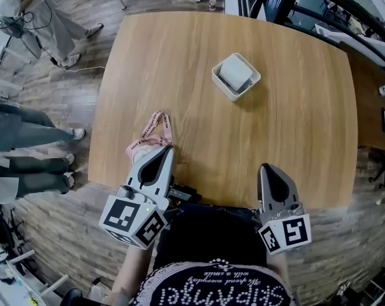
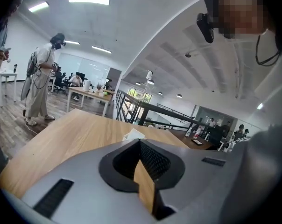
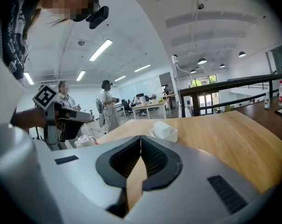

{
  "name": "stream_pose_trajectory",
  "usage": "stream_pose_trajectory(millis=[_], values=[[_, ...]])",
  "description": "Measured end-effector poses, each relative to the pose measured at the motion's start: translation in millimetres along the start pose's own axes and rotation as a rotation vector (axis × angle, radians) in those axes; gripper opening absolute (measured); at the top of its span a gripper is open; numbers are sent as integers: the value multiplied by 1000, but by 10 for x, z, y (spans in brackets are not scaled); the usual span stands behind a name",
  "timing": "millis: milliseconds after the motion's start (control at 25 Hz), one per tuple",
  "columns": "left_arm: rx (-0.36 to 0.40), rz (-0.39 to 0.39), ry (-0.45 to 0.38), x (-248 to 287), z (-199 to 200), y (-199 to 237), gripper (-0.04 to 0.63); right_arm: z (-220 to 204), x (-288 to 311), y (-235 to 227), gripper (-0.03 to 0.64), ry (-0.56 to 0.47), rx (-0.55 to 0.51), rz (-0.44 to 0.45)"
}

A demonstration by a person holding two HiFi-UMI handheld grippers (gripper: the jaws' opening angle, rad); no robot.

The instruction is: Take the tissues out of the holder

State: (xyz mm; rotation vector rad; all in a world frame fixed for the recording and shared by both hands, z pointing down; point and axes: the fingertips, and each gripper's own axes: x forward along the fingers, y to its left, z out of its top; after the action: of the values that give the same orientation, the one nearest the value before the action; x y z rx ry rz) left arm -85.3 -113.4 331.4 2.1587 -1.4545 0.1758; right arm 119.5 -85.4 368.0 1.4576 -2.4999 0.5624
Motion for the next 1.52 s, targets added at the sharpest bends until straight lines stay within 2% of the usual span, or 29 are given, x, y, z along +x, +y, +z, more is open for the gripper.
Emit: stream_pose_trajectory(millis=[400,680,720,800,920,1080,1280,1520], values=[[0,41,-16,-2,40,86,5,16,105,-55,12,-4,1,26],[-18,9,7,103,-45,24,5,55,231,-30,15,-5,-30,75],[-20,4,7,114,-47,14,5,64,270,-31,25,-1,-41,83],[-20,-10,8,141,-44,-13,5,86,369,-47,124,13,-52,98],[-18,-36,9,186,-44,-80,5,166,530,-123,183,20,-83,105],[-28,-59,16,246,-89,-162,5,253,809,-302,220,26,-147,101],[-43,-68,22,285,-123,-195,5,308,1203,-532,272,60,-175,83],[-66,-27,31,297,-141,-96,5,397,1628,-679,288,68,-215,92]])
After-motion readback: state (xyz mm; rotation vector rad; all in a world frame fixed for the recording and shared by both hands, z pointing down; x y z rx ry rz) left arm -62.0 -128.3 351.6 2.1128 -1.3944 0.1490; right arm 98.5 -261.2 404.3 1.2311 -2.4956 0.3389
